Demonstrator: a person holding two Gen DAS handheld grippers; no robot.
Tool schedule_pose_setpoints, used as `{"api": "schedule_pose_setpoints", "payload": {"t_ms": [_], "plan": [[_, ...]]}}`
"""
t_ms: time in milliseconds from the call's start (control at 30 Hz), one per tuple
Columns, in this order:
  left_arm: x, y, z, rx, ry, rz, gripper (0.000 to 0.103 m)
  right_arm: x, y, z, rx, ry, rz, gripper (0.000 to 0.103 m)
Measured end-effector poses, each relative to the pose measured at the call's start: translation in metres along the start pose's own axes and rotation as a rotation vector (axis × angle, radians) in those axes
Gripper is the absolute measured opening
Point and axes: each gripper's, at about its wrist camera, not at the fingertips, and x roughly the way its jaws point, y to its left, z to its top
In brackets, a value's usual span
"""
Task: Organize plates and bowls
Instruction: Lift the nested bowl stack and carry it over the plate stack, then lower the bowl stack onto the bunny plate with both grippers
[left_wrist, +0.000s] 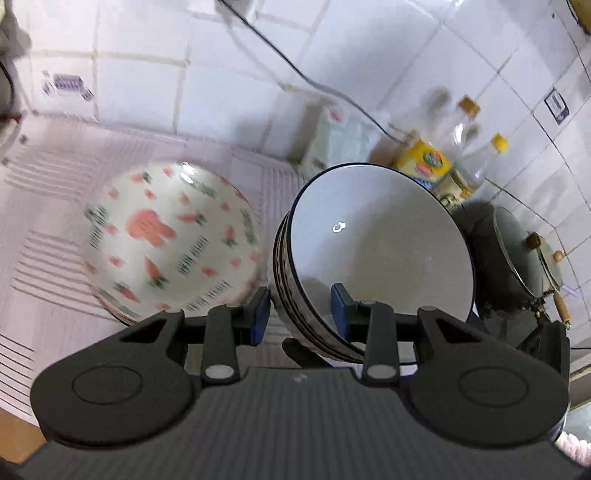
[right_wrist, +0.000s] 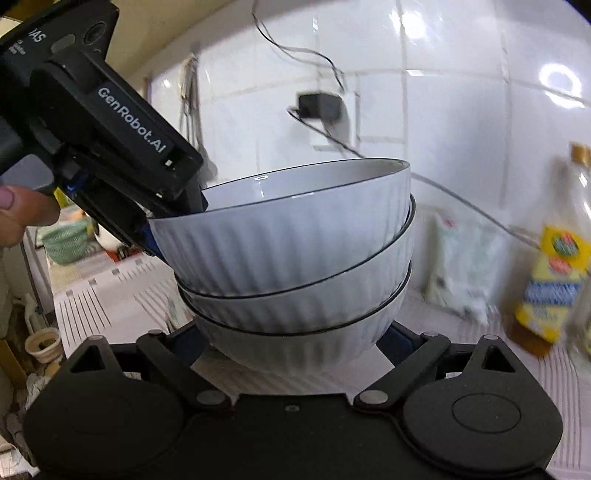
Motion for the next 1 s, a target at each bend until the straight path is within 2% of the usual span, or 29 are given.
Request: {"api": "schedule_pose_setpoints", "payload": {"t_ms": [233,500,767,1000], "plan": [[-0.019,0.047,0.027,0.016,-0.025,0.046,0.036,0.047,0.026,0.028,-0.005,-0.005,0.047,0.097],[0.001,0.102,0.053,0.035,0.049,0.057,0.037,0.104,0.046,0.027,0.026,0.043,0.063,0.097],[0.036,0.133,0.071,0.120,0.104,-0.001,0.037,0.134,0.051,0.015,0.057,0.057,-0.030,0.097],[0.059,0.142,0.074,0.144,0.167,-0.040,0.037,0.145,0.057,0.007,0.070,0.120,-0.096,0.097]]}}
